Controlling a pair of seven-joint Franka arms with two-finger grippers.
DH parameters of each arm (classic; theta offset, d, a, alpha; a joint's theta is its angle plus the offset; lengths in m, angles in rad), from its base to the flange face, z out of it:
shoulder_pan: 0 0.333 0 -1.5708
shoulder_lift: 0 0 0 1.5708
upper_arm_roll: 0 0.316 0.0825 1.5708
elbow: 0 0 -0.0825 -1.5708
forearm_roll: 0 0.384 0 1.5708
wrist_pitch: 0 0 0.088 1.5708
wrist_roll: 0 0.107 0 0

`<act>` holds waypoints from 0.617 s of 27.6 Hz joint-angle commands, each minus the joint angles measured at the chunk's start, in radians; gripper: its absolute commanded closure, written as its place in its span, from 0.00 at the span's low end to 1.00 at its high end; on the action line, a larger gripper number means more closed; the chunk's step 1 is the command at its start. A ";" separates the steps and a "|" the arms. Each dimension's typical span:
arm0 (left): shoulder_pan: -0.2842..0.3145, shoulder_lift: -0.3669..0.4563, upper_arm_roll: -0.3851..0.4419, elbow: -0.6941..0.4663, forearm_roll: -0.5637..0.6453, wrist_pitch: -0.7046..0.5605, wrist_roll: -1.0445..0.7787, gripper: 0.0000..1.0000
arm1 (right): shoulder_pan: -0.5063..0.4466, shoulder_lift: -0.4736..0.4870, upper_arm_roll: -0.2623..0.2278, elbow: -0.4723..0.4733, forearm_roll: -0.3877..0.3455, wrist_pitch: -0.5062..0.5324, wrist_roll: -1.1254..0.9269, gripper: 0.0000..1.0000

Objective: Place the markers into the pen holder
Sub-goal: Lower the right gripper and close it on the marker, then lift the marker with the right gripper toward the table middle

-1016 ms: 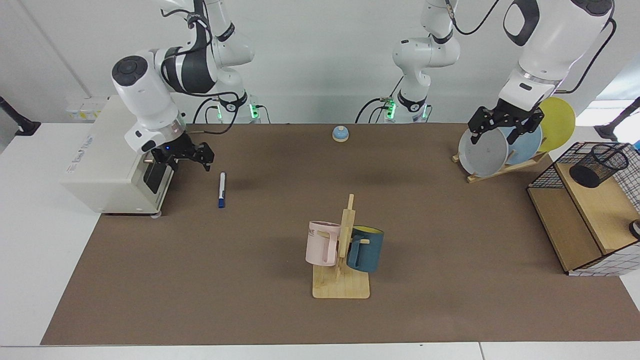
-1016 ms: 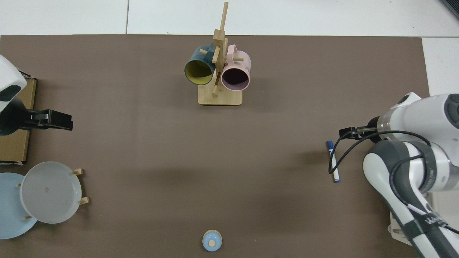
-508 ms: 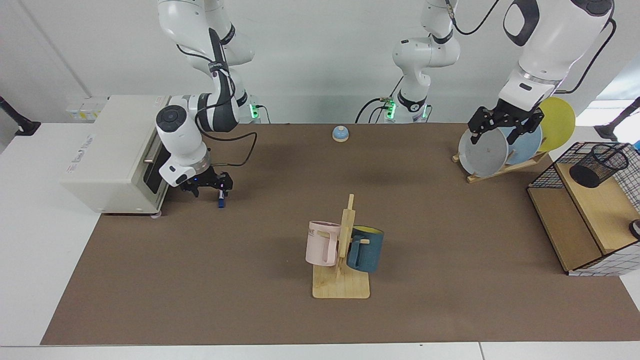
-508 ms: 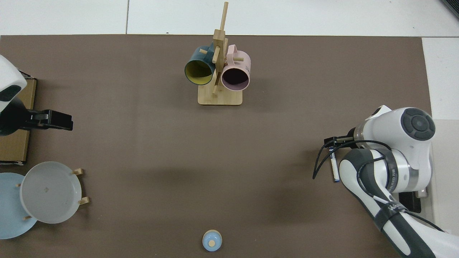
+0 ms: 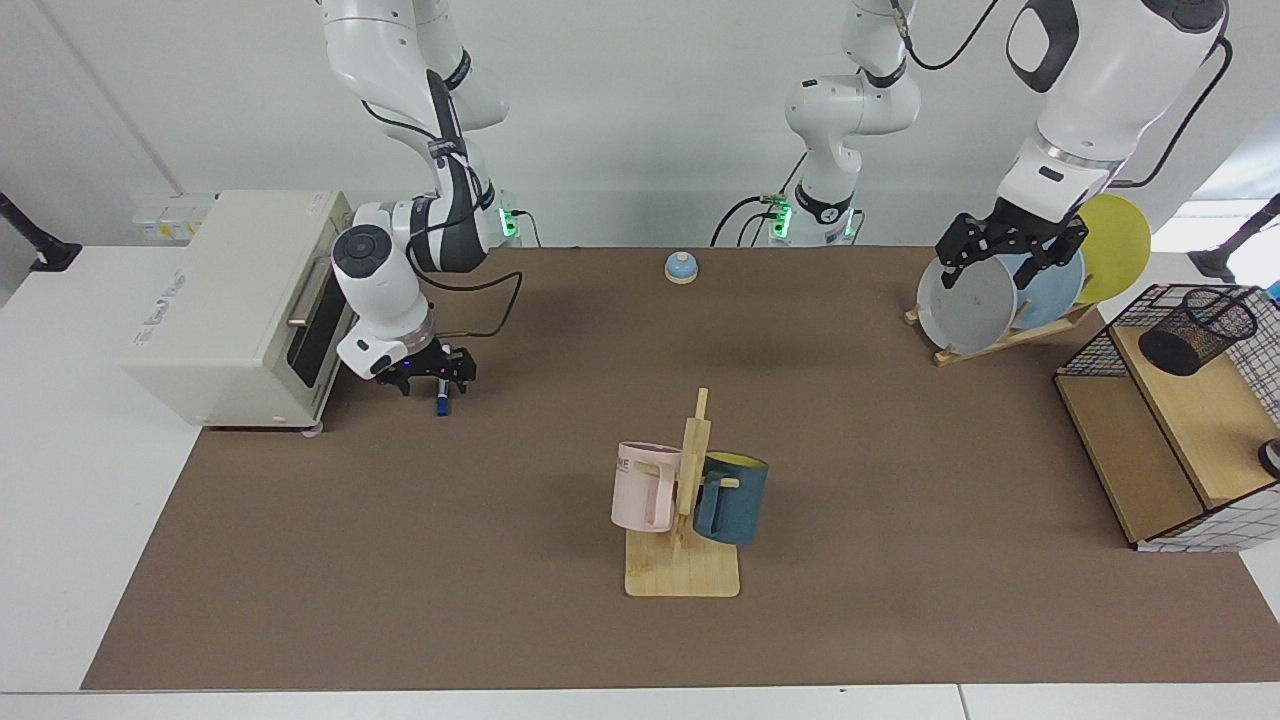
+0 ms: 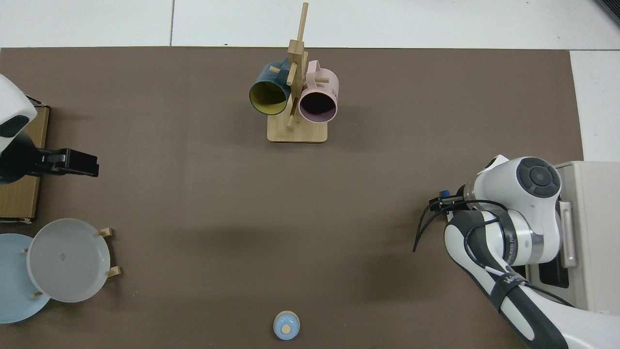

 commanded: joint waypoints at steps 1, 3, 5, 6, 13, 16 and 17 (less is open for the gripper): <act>-0.012 -0.028 0.012 -0.033 -0.004 0.014 -0.001 0.00 | -0.008 -0.002 0.002 -0.014 -0.007 0.030 -0.002 0.51; -0.012 -0.028 0.012 -0.037 -0.004 0.014 -0.002 0.00 | -0.010 0.004 0.002 -0.013 -0.007 0.038 0.001 0.58; -0.012 -0.034 0.012 -0.040 -0.004 0.016 -0.004 0.00 | -0.010 0.012 0.002 -0.014 -0.007 0.050 0.001 0.58; -0.012 -0.034 0.012 -0.045 -0.004 0.016 -0.004 0.00 | -0.010 0.015 0.002 -0.014 -0.007 0.055 0.001 0.58; -0.012 -0.042 0.012 -0.054 -0.003 0.017 -0.004 0.00 | -0.012 0.018 0.002 -0.009 -0.001 0.052 0.042 1.00; -0.012 -0.042 0.012 -0.054 -0.003 0.016 0.016 0.00 | -0.010 0.016 0.002 0.000 0.005 0.049 0.071 1.00; -0.012 -0.042 0.012 -0.054 -0.002 0.014 0.020 0.00 | -0.011 0.015 0.002 0.006 0.008 0.043 0.087 1.00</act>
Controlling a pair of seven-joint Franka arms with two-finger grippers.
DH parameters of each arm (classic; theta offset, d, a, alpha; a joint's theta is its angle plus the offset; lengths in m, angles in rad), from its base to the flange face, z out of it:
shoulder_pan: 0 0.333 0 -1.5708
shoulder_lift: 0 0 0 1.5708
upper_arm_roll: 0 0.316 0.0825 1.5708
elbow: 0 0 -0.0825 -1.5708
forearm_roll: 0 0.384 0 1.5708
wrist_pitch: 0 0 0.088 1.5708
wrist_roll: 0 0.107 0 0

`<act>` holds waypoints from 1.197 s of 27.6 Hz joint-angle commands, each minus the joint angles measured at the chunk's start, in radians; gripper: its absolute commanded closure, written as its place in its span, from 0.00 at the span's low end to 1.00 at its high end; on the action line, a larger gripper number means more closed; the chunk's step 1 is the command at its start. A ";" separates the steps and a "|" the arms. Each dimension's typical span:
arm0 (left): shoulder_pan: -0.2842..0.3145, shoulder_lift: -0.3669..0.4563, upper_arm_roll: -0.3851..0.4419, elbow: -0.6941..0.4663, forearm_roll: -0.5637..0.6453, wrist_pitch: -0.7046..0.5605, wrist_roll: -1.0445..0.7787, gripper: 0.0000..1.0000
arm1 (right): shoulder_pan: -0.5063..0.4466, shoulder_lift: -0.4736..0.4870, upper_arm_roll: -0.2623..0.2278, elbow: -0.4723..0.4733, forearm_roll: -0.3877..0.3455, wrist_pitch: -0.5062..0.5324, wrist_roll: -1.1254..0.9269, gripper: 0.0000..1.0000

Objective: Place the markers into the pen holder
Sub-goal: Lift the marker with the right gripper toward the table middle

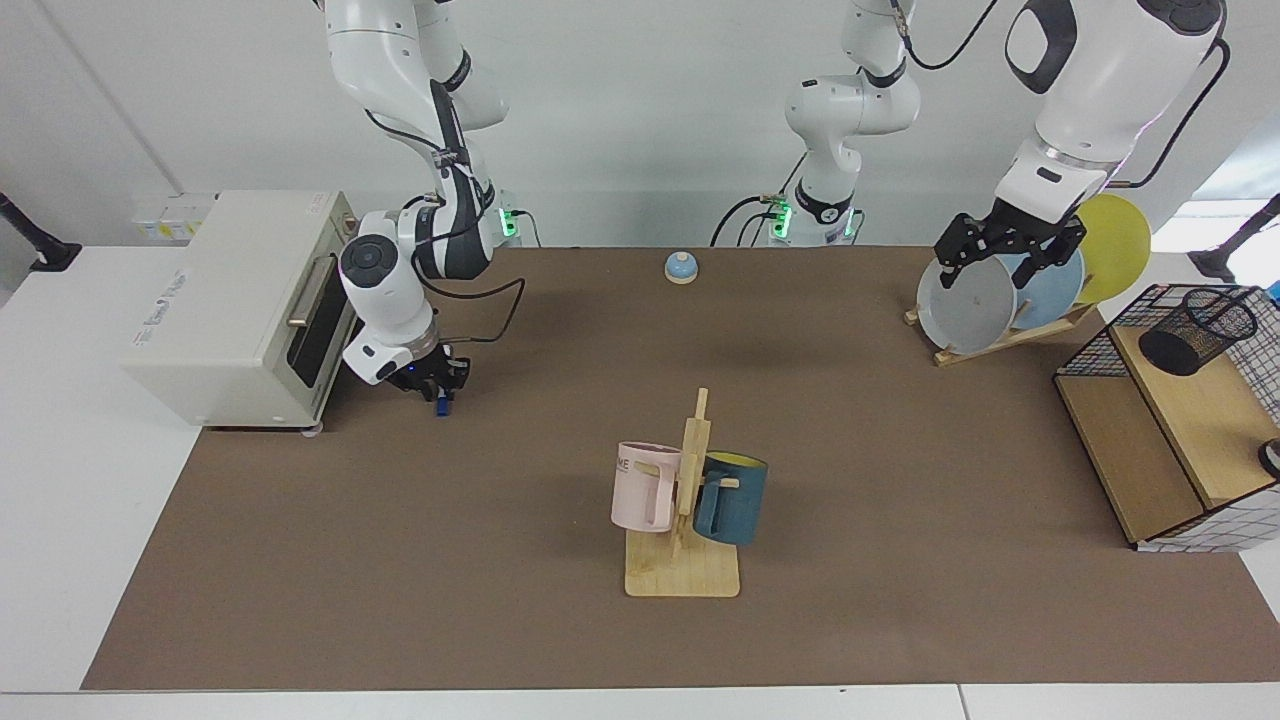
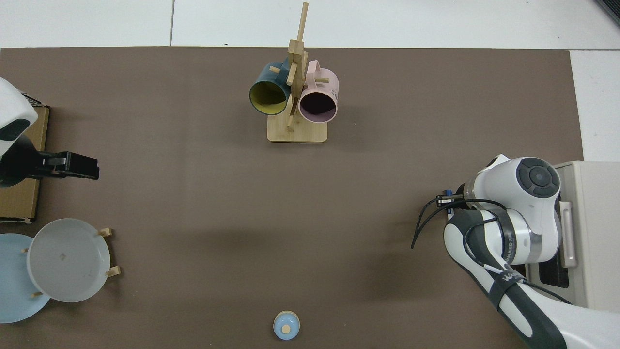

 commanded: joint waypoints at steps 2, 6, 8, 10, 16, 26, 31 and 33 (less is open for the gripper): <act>-0.012 -0.031 0.012 -0.038 -0.002 0.011 0.049 0.00 | -0.012 0.004 0.004 0.022 0.007 0.008 0.084 1.00; -0.012 -0.031 0.012 -0.038 -0.002 0.014 0.164 0.00 | -0.015 -0.012 0.004 0.053 0.012 -0.050 0.183 1.00; -0.012 -0.031 0.012 -0.038 -0.002 0.013 0.241 0.00 | -0.015 -0.024 0.004 0.077 0.010 -0.087 0.248 1.00; -0.012 -0.031 0.012 -0.038 -0.002 0.002 0.304 0.00 | -0.014 -0.039 0.004 0.102 0.012 -0.125 0.298 1.00; -0.009 -0.033 0.015 -0.040 -0.002 -0.007 0.472 0.00 | -0.008 -0.081 0.006 0.187 0.010 -0.219 0.444 1.00; -0.010 -0.037 0.019 -0.041 -0.002 -0.030 0.801 0.00 | -0.002 -0.157 0.032 0.318 0.010 -0.430 0.697 1.00; -0.015 -0.037 0.003 -0.043 -0.004 -0.020 0.994 0.00 | -0.009 -0.209 0.090 0.333 0.012 -0.466 0.890 1.00; -0.029 -0.039 0.002 -0.043 -0.006 -0.018 1.060 0.00 | -0.011 -0.216 0.114 0.346 0.016 -0.501 0.958 1.00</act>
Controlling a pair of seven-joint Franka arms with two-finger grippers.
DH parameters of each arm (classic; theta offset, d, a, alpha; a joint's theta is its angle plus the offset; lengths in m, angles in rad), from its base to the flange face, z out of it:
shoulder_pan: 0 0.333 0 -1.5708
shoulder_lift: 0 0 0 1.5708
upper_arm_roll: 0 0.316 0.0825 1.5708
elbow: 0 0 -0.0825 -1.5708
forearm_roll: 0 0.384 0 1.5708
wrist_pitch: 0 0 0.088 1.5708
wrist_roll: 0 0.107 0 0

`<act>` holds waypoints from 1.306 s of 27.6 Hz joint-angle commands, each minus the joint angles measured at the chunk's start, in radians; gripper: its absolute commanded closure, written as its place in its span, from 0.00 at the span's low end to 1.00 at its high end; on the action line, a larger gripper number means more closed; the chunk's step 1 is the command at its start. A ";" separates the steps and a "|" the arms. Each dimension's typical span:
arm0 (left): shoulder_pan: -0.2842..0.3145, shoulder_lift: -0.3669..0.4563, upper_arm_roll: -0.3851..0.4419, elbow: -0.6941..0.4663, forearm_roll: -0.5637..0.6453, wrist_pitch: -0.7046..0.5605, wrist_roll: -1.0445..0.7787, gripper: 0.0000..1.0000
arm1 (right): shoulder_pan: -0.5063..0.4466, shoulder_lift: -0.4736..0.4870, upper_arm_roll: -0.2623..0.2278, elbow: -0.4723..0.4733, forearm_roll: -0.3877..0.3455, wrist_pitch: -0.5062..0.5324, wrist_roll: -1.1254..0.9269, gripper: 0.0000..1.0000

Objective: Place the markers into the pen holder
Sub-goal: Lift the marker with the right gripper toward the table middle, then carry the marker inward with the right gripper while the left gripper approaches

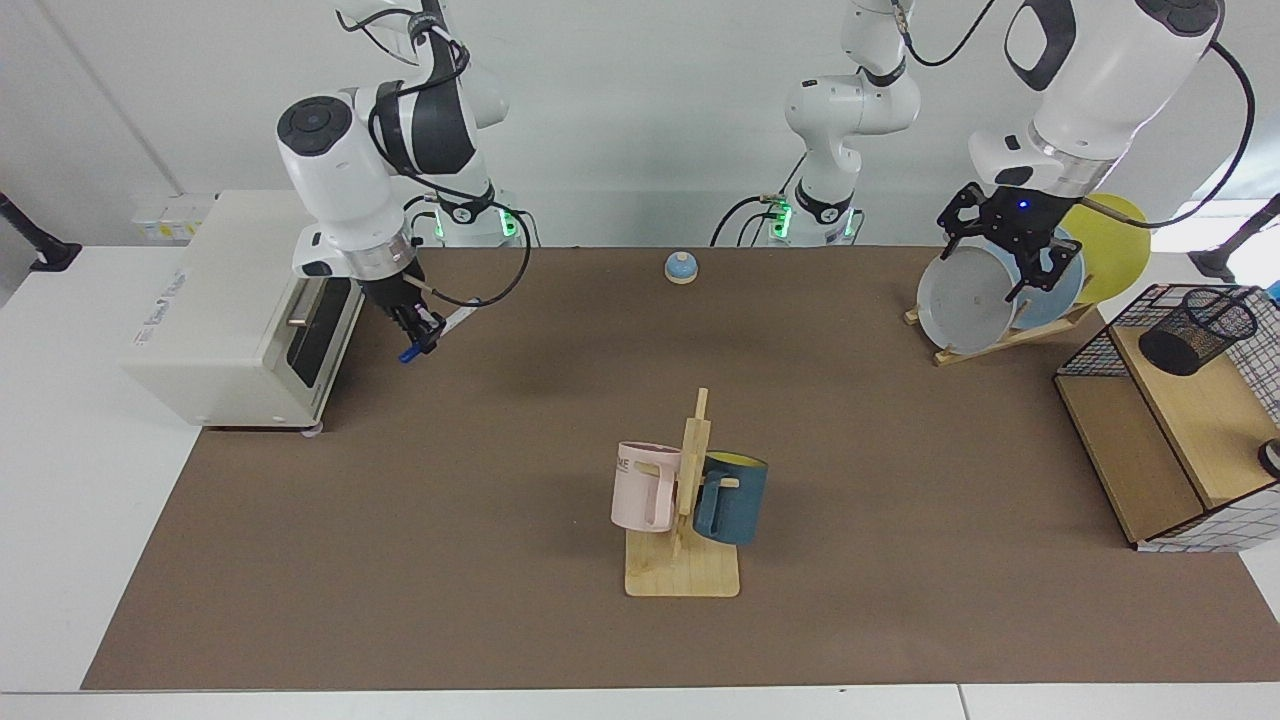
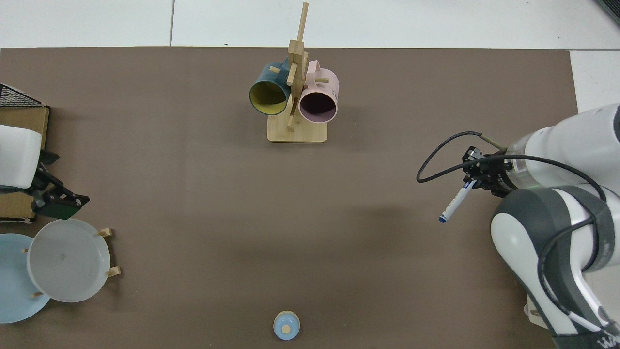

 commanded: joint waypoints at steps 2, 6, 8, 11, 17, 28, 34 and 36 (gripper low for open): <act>-0.038 -0.026 0.001 -0.034 -0.006 0.015 0.194 0.00 | -0.012 -0.038 0.080 0.035 0.056 -0.092 0.234 1.00; -0.083 -0.026 -0.005 -0.034 -0.004 0.035 0.250 0.00 | -0.004 -0.039 0.137 0.062 0.135 -0.116 0.421 1.00; -0.101 -0.026 -0.013 -0.034 -0.004 0.035 0.254 0.00 | -0.006 -0.041 0.189 0.065 0.140 -0.112 0.522 1.00; -0.115 -0.035 -0.051 -0.055 -0.004 0.032 0.259 0.00 | -0.009 -0.042 0.259 0.066 0.144 -0.093 0.643 1.00; -0.117 -0.095 -0.083 -0.169 -0.076 0.044 0.205 0.00 | -0.003 -0.044 0.350 0.085 0.120 -0.057 0.844 1.00; -0.131 -0.165 -0.160 -0.338 -0.283 0.223 0.193 0.00 | -0.001 -0.020 0.451 0.089 0.078 -0.043 1.090 1.00; -0.164 -0.240 -0.218 -0.450 -0.346 0.355 0.207 0.00 | 0.000 0.039 0.505 0.111 0.043 -0.015 1.216 1.00; -0.184 -0.253 -0.250 -0.465 -0.346 0.398 0.208 0.00 | 0.000 0.057 0.516 0.120 0.026 0.000 1.239 1.00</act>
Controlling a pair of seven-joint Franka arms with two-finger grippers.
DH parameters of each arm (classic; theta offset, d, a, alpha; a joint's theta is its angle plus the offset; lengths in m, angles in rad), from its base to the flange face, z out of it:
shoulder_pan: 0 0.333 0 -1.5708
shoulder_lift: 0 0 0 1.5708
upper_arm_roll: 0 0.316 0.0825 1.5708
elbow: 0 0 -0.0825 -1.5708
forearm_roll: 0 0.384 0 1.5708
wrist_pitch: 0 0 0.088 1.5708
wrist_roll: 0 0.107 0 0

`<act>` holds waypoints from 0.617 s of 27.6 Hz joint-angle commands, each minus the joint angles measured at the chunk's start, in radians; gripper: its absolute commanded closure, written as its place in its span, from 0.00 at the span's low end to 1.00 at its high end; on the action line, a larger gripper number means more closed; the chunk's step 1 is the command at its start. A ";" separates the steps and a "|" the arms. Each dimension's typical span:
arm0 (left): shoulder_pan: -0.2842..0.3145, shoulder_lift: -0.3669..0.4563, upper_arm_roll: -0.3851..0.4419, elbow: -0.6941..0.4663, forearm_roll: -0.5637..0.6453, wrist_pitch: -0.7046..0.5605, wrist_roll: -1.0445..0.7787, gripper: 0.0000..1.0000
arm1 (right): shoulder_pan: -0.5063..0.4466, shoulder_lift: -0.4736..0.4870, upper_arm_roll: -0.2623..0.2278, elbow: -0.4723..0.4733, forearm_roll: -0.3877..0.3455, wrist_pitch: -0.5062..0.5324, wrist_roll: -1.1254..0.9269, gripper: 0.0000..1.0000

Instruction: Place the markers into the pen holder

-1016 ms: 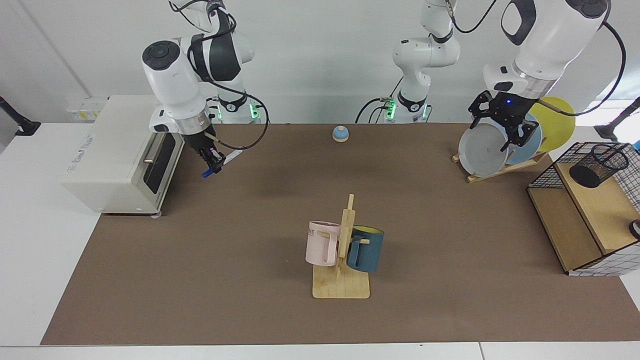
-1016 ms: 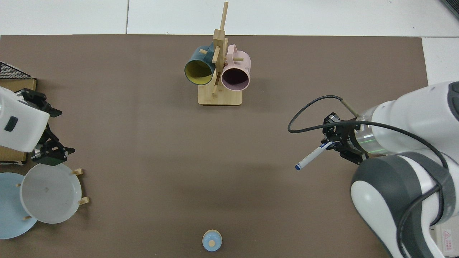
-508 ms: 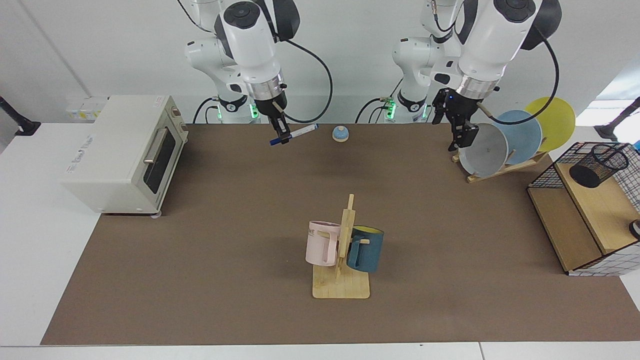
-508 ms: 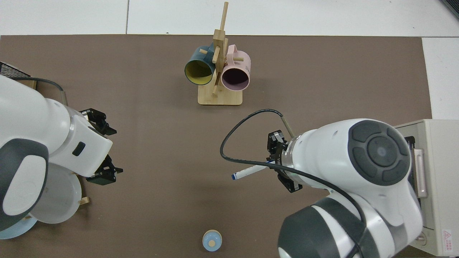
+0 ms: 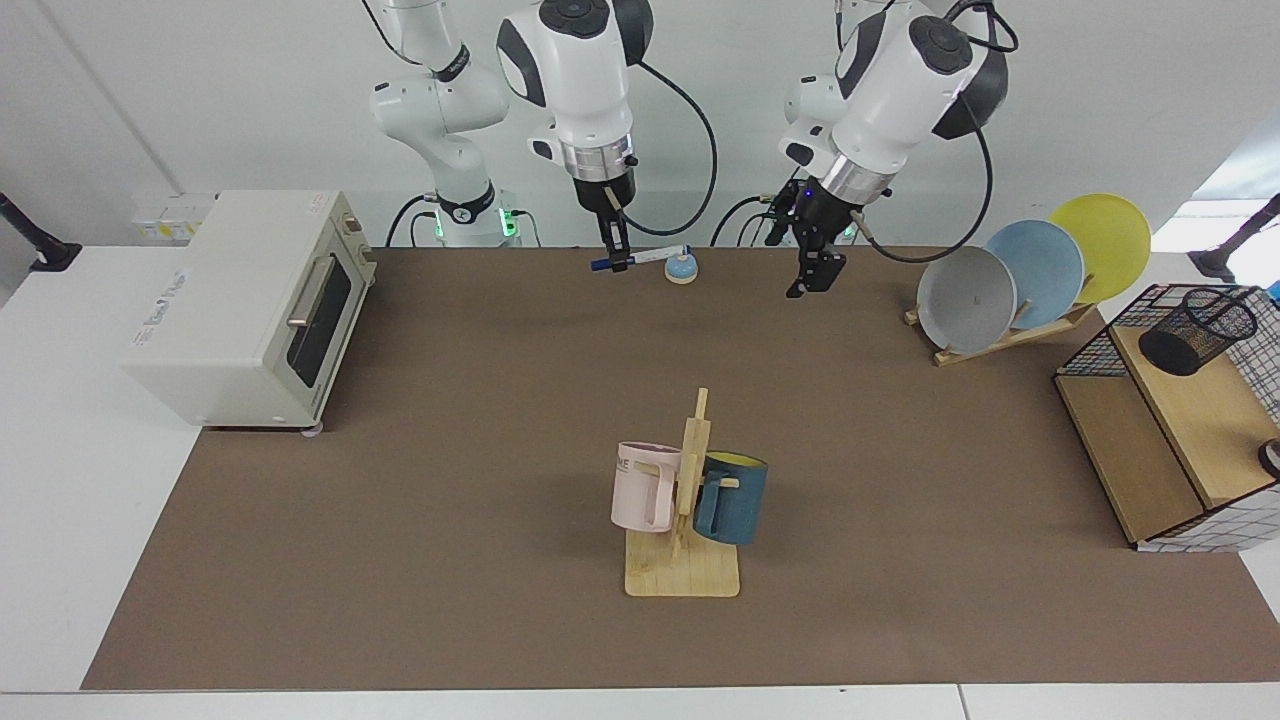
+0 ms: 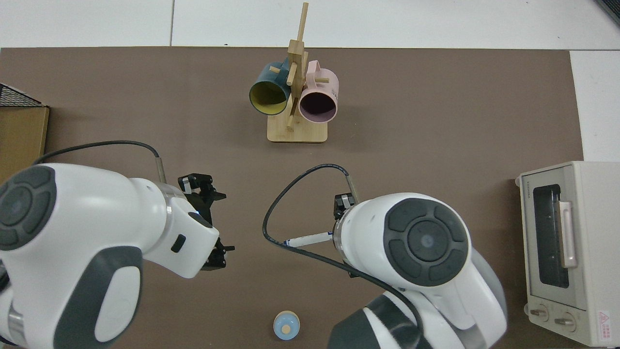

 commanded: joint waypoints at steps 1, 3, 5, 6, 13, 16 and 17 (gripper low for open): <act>-0.046 -0.101 -0.059 -0.126 -0.027 0.132 0.008 0.00 | -0.005 0.073 0.038 0.040 -0.047 0.047 0.096 1.00; -0.048 -0.109 -0.076 -0.161 -0.034 0.169 0.009 0.00 | -0.004 0.076 0.045 0.040 -0.048 0.064 0.119 1.00; -0.060 -0.119 -0.076 -0.186 -0.066 0.193 0.014 0.00 | -0.004 0.078 0.048 0.040 -0.048 0.087 0.125 1.00; -0.065 -0.124 -0.076 -0.196 -0.087 0.198 0.027 0.00 | -0.005 0.078 0.050 0.040 -0.047 0.098 0.125 1.00; -0.074 -0.126 -0.105 -0.270 -0.202 0.304 0.118 0.00 | -0.005 0.078 0.050 0.040 -0.047 0.097 0.119 1.00; -0.074 -0.121 -0.113 -0.267 -0.208 0.310 0.109 0.00 | -0.005 0.078 0.050 0.040 -0.047 0.095 0.116 1.00; -0.074 -0.121 -0.113 -0.264 -0.213 0.310 0.109 0.00 | -0.005 0.078 0.050 0.040 -0.047 0.095 0.116 1.00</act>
